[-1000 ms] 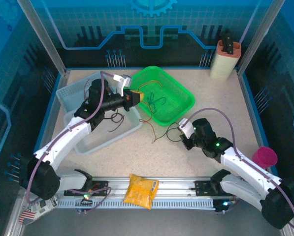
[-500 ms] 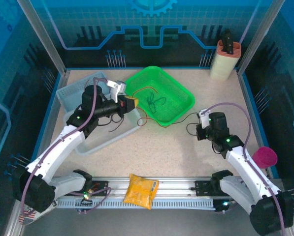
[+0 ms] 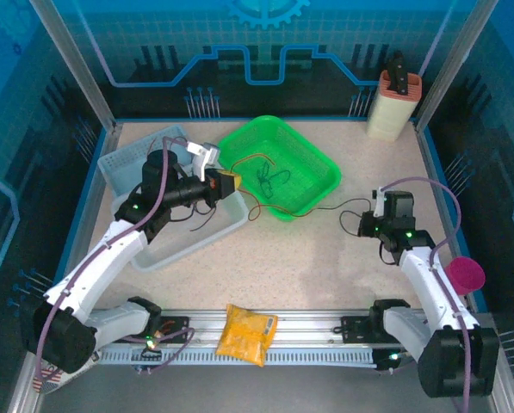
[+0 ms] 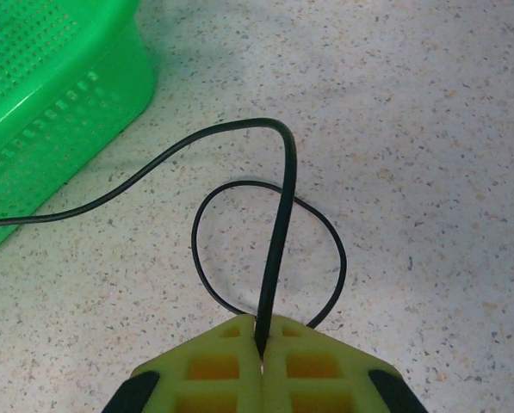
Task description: Untangle the cables
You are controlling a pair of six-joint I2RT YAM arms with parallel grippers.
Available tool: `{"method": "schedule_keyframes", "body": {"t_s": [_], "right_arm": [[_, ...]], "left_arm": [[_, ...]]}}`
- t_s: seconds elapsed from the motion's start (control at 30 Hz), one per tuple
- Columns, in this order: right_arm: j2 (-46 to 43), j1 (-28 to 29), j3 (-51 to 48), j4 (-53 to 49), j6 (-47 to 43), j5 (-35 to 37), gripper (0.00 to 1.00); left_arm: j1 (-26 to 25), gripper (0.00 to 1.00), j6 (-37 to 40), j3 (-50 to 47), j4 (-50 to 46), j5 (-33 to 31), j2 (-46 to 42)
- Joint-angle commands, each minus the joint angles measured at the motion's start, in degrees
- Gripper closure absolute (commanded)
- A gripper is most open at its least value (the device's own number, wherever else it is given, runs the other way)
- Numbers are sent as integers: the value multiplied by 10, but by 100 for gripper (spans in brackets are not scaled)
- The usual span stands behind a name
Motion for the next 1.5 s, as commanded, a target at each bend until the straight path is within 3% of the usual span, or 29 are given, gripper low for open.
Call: {"method": "schedule_keyframes", "body": {"t_s": [0.0,0.23,0.93,1.07,1.2,1.27,1.37,1.4,1.47], "right_arm": [[-7,-28,7,-8,32,-19,100],[-12,-72,-5,2,51,-43,100],[-18,-115,-16,10,48,-79,100],[-6,-116,-20,31,32,-113,100],[20,-110,-25,72,-1,-222,100],[28,-86,-16,68,-30,-248,97],[28,-40,-2,33,-60,-185,92],[30,-30,1,25,-61,-164,86],[34,-19,6,16,-54,-140,63]], "left_arm": [[7,100,14,13,-10,17,-8],[7,100,19,20,-21,18,-8],[7,100,38,46,-51,20,-3],[7,100,22,38,-22,32,6],[7,100,-7,38,19,42,25],[7,100,-18,37,40,41,29],[6,100,-15,49,34,44,41],[6,100,-13,53,30,43,44],[6,100,-10,53,30,41,48]]}}
